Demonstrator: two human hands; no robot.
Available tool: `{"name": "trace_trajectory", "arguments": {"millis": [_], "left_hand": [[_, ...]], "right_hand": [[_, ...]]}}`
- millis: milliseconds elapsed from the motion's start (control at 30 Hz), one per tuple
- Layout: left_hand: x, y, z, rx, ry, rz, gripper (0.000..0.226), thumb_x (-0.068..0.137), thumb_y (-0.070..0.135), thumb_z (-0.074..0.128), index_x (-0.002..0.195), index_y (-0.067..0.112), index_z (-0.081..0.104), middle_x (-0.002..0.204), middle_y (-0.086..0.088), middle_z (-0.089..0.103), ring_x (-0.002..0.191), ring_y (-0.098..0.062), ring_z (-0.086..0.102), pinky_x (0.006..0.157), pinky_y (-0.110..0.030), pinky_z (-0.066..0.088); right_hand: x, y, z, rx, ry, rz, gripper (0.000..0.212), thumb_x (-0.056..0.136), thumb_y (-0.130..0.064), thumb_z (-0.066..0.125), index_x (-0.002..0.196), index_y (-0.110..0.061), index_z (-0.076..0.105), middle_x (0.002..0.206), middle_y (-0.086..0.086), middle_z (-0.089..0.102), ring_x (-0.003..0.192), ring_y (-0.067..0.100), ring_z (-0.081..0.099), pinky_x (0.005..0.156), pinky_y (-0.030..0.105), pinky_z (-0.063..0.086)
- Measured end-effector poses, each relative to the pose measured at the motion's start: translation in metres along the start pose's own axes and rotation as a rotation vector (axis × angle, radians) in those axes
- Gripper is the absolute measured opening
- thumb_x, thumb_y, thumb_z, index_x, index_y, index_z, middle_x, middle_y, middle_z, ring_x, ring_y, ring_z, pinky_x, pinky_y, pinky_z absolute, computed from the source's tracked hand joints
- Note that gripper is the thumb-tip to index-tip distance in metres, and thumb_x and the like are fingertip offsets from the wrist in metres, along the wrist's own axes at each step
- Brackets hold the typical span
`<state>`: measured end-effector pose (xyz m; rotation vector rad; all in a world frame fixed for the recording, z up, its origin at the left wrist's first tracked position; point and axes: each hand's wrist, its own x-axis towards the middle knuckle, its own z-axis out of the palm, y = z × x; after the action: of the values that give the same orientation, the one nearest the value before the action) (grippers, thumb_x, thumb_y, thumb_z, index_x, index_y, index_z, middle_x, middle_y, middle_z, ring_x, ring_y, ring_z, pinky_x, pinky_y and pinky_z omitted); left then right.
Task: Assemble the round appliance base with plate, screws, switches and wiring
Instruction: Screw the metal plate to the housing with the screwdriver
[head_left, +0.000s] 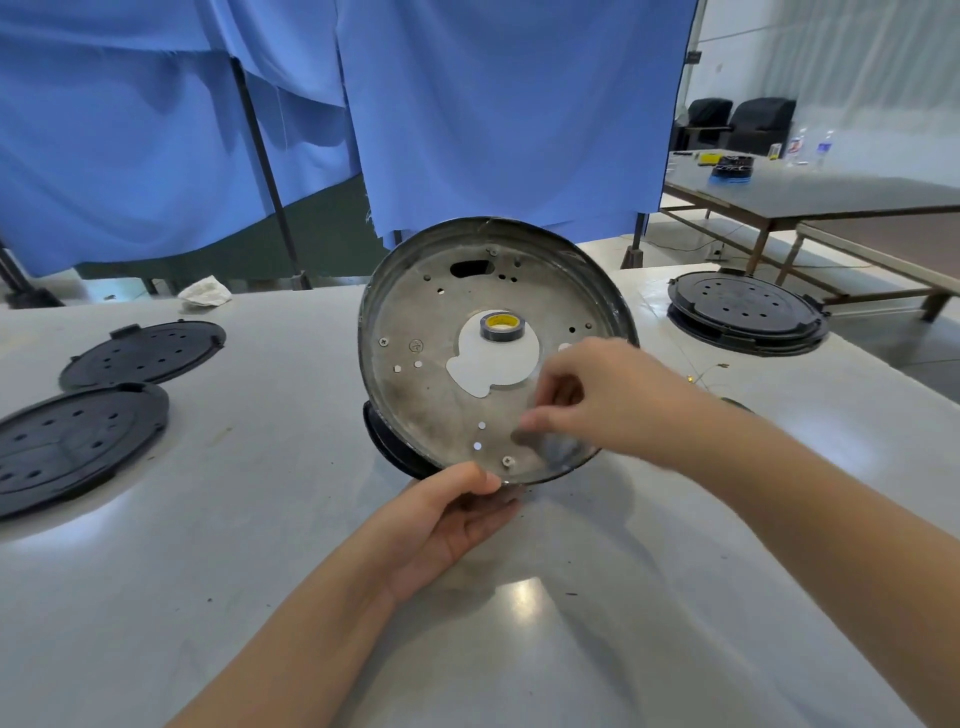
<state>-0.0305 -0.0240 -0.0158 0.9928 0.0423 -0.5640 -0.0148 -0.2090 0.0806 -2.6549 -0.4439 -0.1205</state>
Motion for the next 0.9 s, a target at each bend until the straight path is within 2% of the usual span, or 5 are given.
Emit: {"name": "trace_trajectory", "arguments": {"millis": [233,333,433,567,900], "left_hand": [[-0.003,0.002,0.002,-0.069,0.011,-0.005,0.072,0.053,0.006,0.074,0.122,-0.006,0.059,0.127,-0.024,0.062,0.118,-0.036,0.06,0.082,-0.035,0.059],[-0.006,0.002,0.002,-0.066,0.013,-0.009,0.073,0.054,0.007,0.073,0.124,-0.006,0.057,0.126,-0.024,0.063,0.118,-0.035,0.061,0.087,-0.036,0.058],[-0.008,0.001,0.003,-0.064,0.019,-0.017,0.07,0.053,0.008,0.073,0.121,-0.006,0.059,0.124,-0.024,0.064,0.115,-0.033,0.064,0.092,-0.038,0.055],[-0.008,0.0,0.003,-0.067,0.032,-0.016,0.067,0.053,0.008,0.073,0.117,-0.007,0.06,0.123,-0.026,0.064,0.114,-0.033,0.064,0.093,-0.041,0.053],[-0.007,0.001,0.0,-0.091,0.018,-0.019,0.062,0.054,0.007,0.074,0.113,-0.007,0.062,0.123,-0.027,0.064,0.114,-0.032,0.064,0.094,-0.043,0.053]], "right_hand": [[0.004,0.065,-0.051,-0.161,0.231,0.247,0.008,0.086,-0.031,0.062,0.08,-0.026,0.064,0.081,-0.009,0.064,0.075,0.011,0.06,0.071,0.032,0.052],[0.003,0.105,-0.056,-0.373,0.054,0.516,0.017,0.086,-0.025,0.064,0.097,-0.013,0.066,0.093,0.005,0.067,0.087,0.023,0.063,0.083,0.038,0.055],[-0.005,0.122,-0.045,-0.454,-0.196,0.653,0.028,0.083,-0.023,0.07,0.098,-0.002,0.059,0.087,0.007,0.061,0.079,0.023,0.06,0.076,0.032,0.055],[-0.006,0.13,-0.031,-0.538,-0.253,0.681,0.031,0.08,-0.017,0.072,0.092,-0.008,0.045,0.074,0.004,0.048,0.08,0.024,0.056,0.072,0.031,0.052],[-0.013,0.15,-0.012,-0.494,-0.084,0.701,0.011,0.082,-0.014,0.057,0.086,-0.011,0.047,0.073,0.004,0.047,0.078,0.027,0.053,0.066,0.029,0.043]]}}
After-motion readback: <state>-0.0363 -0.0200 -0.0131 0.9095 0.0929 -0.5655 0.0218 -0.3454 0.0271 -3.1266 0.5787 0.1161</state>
